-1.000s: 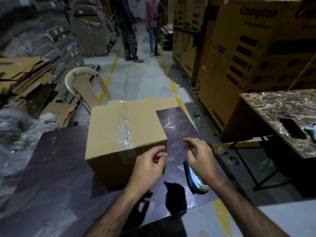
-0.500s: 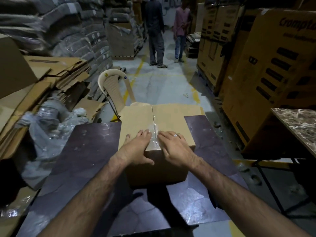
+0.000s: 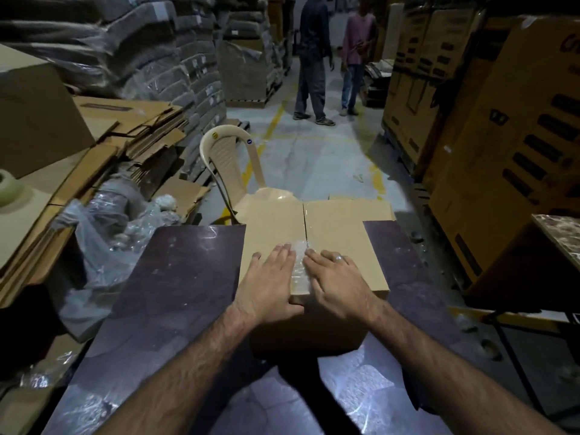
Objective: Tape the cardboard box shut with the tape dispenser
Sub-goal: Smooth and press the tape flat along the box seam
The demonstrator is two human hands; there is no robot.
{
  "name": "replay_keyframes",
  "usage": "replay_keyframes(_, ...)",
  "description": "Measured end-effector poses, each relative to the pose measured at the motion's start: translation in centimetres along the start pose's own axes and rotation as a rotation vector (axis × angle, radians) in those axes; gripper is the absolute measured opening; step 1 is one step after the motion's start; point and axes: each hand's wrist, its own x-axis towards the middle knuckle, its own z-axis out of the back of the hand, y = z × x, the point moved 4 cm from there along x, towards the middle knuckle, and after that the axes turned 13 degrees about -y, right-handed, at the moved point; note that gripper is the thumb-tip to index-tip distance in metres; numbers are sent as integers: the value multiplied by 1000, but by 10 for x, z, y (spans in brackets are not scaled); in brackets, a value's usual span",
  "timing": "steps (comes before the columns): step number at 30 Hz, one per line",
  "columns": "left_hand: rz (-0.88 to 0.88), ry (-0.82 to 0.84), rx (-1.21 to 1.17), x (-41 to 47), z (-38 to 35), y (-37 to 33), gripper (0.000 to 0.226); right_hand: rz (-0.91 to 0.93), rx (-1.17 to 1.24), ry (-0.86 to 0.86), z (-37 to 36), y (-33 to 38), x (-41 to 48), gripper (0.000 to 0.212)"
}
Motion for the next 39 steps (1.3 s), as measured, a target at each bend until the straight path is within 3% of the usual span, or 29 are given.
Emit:
replay_keyframes(8,33,-9,-40,2,-6,5,118,-19,1,71,-10,-13,36,50)
replay_keyframes(12,29,-7,-35,2,-9,2,117,43,66,78,-6,-19,3,52)
replay_keyframes(20,6,-47,-47,-1,-4,1,93,48,57,87,-5,-23,17,49)
replay_keyframes(24,-7,-74,-69,-2,0,-2,82,72,104,67,-3,-32,-3,57)
replay_keyframes(31,-18,-50,-67,-3,0,-5,96,96,191,-6,-2,-41,-15,57)
replay_keyframes(36,-100,-162,-92,-7,3,-6,74,88,176,-5,-1,-38,-15,57)
replay_keyframes(39,-114,-209,-139,-10,4,-8,62,90,293,-30,2,-40,-20,45)
